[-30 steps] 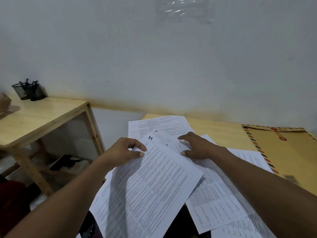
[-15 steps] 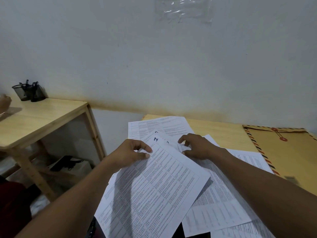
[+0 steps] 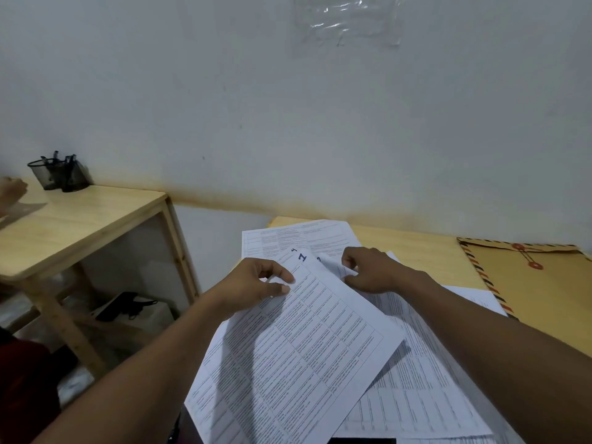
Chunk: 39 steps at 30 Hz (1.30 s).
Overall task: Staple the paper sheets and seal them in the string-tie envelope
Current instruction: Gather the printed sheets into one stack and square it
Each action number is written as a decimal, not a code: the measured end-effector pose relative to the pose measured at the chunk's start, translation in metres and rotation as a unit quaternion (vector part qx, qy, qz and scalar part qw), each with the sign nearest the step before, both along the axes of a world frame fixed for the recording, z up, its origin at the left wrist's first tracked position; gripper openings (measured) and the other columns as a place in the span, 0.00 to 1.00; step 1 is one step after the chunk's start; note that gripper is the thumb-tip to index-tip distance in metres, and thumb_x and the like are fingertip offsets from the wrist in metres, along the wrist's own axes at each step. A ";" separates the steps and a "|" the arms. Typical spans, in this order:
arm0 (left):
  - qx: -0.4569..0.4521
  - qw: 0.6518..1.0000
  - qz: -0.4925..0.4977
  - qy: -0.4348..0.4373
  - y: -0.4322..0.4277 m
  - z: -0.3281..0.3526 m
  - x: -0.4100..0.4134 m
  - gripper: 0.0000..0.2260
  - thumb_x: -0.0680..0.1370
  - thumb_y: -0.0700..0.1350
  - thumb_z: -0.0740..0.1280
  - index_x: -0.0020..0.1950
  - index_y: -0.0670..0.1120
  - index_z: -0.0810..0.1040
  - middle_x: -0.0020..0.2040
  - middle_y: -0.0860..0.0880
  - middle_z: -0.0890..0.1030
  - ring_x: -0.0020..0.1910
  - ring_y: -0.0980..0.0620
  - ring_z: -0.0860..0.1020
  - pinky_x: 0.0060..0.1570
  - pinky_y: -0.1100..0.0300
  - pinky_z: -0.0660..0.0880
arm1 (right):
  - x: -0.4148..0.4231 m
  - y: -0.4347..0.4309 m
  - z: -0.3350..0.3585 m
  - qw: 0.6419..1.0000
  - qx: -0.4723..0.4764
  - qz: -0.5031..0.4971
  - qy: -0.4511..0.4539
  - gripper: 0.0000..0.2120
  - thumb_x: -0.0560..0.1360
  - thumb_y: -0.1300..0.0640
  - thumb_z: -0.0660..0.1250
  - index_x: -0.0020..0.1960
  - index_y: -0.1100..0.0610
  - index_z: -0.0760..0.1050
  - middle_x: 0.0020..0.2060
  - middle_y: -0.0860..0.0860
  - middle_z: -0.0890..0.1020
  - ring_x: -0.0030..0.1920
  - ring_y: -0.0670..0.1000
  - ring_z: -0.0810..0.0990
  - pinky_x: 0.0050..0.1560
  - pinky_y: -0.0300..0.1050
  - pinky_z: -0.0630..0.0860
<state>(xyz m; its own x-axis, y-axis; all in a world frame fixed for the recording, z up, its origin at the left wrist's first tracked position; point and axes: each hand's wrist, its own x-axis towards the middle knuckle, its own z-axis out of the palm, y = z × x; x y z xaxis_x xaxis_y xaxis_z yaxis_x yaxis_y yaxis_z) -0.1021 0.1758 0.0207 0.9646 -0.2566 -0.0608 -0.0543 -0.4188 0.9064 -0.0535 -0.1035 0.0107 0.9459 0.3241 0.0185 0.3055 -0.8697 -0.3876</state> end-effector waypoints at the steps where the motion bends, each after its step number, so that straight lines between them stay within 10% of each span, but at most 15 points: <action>1: -0.003 1.000 0.002 -0.007 -0.002 0.001 0.001 0.07 0.74 0.40 0.77 0.47 0.51 0.88 0.55 0.47 0.86 0.55 0.47 0.84 0.59 0.51 0.80 | -0.001 -0.001 0.004 1.000 0.025 -0.005 -0.002 0.10 0.70 0.53 0.69 0.44 0.53 0.68 0.41 0.48 0.76 0.41 0.52 0.71 0.43 0.48 0.68; 12: -0.091 0.994 -0.003 -0.067 -0.053 0.026 0.019 0.04 0.75 0.41 0.76 0.47 0.50 0.87 0.52 0.51 0.86 0.48 0.53 0.81 0.50 0.56 0.77 | -0.046 -0.022 0.072 0.921 0.380 -0.087 0.012 0.08 0.78 0.53 0.68 0.54 0.55 0.79 0.50 0.55 0.85 0.40 0.49 0.82 0.40 0.44 0.77; 23: -0.057 0.995 -0.011 -0.076 -0.069 0.027 0.016 0.06 0.73 0.42 0.77 0.48 0.52 0.87 0.49 0.55 0.86 0.52 0.51 0.81 0.63 0.45 0.76 | -0.057 -0.049 0.076 0.950 0.296 -0.090 0.037 0.28 0.70 0.35 0.72 0.50 0.61 0.81 0.46 0.58 0.86 0.42 0.54 0.84 0.43 0.48 0.75; 26: -0.061 0.995 -0.001 -0.077 -0.060 0.029 0.016 0.06 0.73 0.42 0.77 0.48 0.51 0.87 0.51 0.53 0.86 0.50 0.50 0.81 0.64 0.42 0.76 | -0.056 -0.059 0.078 0.960 0.265 -0.087 0.033 0.21 0.77 0.44 0.69 0.44 0.64 0.77 0.38 0.53 0.80 0.37 0.51 0.77 0.41 0.46 0.69; 36: -0.014 0.997 -0.033 -0.062 -0.055 0.030 0.007 0.07 0.77 0.39 0.72 0.50 0.50 0.86 0.55 0.49 0.85 0.51 0.51 0.81 0.56 0.53 0.79 | -0.065 -0.027 0.055 0.958 0.281 -0.038 0.046 0.20 0.82 0.44 0.60 0.39 0.58 0.69 0.35 0.55 0.69 0.35 0.51 0.66 0.39 0.46 0.62; 39: -0.008 0.998 -0.018 -0.066 -0.047 0.028 0.005 0.08 0.77 0.38 0.72 0.50 0.50 0.86 0.55 0.51 0.85 0.51 0.52 0.82 0.54 0.56 0.79 | -0.066 -0.023 0.050 0.957 0.278 -0.036 0.074 0.26 0.76 0.36 0.65 0.44 0.62 0.76 0.39 0.54 0.82 0.38 0.50 0.78 0.44 0.46 0.71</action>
<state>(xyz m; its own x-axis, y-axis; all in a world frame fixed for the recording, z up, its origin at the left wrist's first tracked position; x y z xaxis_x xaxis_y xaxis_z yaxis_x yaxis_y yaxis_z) -0.0971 0.1288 0.0485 0.9541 -0.2910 0.0713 -0.1891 -0.4003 0.8967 -0.1194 -0.1270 0.0607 0.9710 0.2367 0.0330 0.1583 -0.5333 -0.8310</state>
